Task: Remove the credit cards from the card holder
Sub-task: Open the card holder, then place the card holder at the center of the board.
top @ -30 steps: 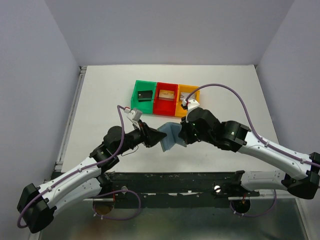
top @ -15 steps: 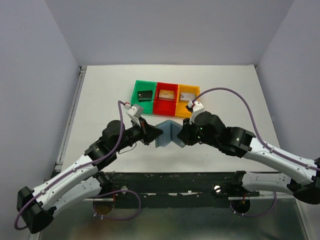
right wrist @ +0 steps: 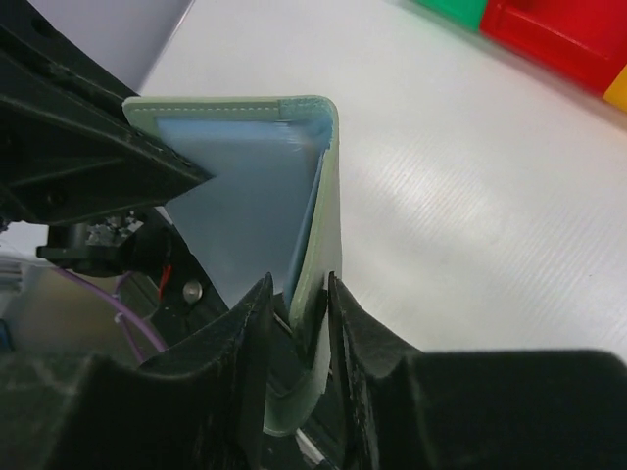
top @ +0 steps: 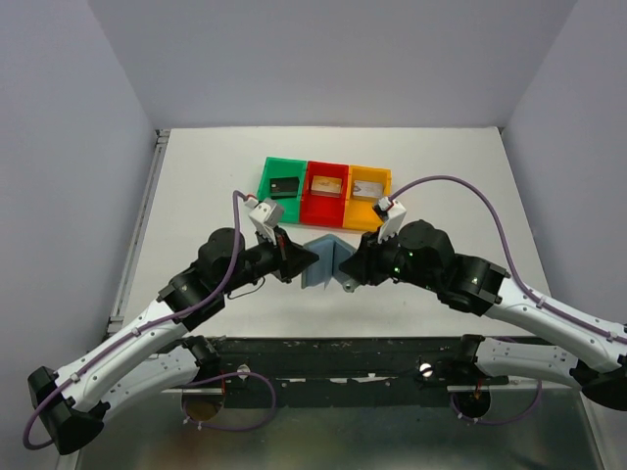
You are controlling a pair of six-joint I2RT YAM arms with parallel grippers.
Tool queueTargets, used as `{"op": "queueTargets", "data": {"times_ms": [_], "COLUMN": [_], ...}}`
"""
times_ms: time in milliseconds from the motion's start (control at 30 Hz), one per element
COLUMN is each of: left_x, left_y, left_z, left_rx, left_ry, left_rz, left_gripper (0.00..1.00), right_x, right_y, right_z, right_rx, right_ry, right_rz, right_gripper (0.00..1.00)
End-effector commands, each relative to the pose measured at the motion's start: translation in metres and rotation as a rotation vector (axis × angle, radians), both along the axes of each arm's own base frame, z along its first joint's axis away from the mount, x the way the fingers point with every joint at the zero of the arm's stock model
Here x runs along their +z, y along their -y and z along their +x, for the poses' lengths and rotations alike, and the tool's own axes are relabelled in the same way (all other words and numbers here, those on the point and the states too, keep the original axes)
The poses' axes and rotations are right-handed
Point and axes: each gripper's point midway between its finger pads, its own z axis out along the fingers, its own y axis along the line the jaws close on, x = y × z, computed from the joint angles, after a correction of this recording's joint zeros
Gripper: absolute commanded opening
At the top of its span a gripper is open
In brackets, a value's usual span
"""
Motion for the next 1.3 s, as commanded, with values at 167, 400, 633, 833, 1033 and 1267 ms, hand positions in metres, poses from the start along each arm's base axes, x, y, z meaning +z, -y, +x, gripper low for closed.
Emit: {"op": "queueTargets", "data": {"times_ms": [167,400,633,833,1033,1267], "left_x": [0.017,0.016,0.017,0.017,0.017,0.018], "left_y": [-0.002,-0.008,-0.01,-0.01,-0.01,-0.009], "left_z": [-0.006,-0.006,-0.006,-0.006,-0.008,-0.01], "left_rx": [-0.001,0.019,0.025,0.027,0.022,0.012], "left_ry": [0.019,0.03,0.036,0.039,0.041,0.044], "left_rz": [-0.019,-0.033,-0.039,-0.044,-0.057,-0.077], "left_gripper": [0.0,0.0,0.0,0.0,0.0,0.0], "right_x": [0.004,0.01,0.016,0.019,0.024,0.022], "right_y": [-0.003,0.01,0.02,0.024,0.029,0.029], "right_z": [-0.001,-0.002,-0.001,-0.001,0.001,0.002], "right_rx": [0.012,-0.016,-0.047,-0.058,-0.087,-0.096], "right_ry": [-0.007,0.018,0.043,0.051,0.066,0.062], "right_rz": [0.049,0.069,0.084,0.098,0.121,0.113], "right_gripper": [0.4,0.52,0.51,0.48,0.48,0.44]}}
